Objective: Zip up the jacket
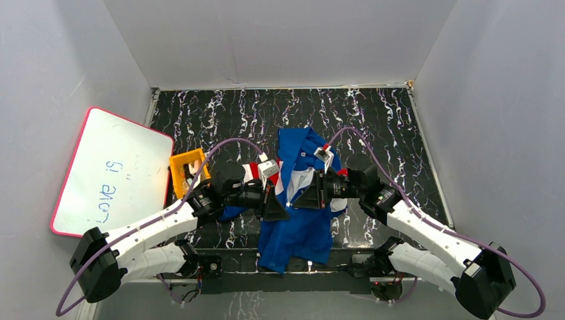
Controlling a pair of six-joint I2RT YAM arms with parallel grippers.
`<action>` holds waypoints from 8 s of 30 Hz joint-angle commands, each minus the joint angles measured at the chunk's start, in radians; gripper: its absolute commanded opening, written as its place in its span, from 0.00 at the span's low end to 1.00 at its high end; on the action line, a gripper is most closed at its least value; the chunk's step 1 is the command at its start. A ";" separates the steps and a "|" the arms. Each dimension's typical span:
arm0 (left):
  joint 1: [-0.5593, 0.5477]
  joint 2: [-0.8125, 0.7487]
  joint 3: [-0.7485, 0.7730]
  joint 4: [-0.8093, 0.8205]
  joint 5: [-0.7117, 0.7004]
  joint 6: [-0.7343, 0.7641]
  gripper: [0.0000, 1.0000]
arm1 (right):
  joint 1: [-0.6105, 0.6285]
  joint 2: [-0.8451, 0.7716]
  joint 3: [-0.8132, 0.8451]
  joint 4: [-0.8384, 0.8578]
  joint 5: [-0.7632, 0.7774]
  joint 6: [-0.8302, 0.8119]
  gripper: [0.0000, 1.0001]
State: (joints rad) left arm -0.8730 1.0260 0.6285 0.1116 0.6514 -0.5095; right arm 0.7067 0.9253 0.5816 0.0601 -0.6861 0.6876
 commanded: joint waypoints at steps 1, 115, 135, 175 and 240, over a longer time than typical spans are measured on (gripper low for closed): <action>-0.003 -0.006 -0.001 0.024 0.025 0.005 0.00 | -0.005 -0.022 0.008 0.055 -0.016 0.003 0.23; -0.008 0.082 0.102 -0.045 0.031 -0.034 0.00 | 0.001 0.034 0.508 -0.288 0.915 -0.555 0.00; -0.011 0.032 0.093 -0.070 0.035 -0.037 0.00 | 0.001 0.031 0.587 -0.156 0.955 -0.655 0.00; -0.011 -0.215 0.387 -0.623 -0.736 0.190 0.98 | 0.000 0.322 1.047 -0.019 0.967 -0.791 0.00; 0.352 0.127 0.470 -0.677 -0.800 0.195 0.98 | -0.287 -0.056 0.372 -0.629 1.292 -0.098 0.99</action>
State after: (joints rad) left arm -0.5892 1.1584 1.1225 -0.6022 -0.2012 -0.3176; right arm 0.4198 0.9123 0.9508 -0.4976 0.4751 0.4732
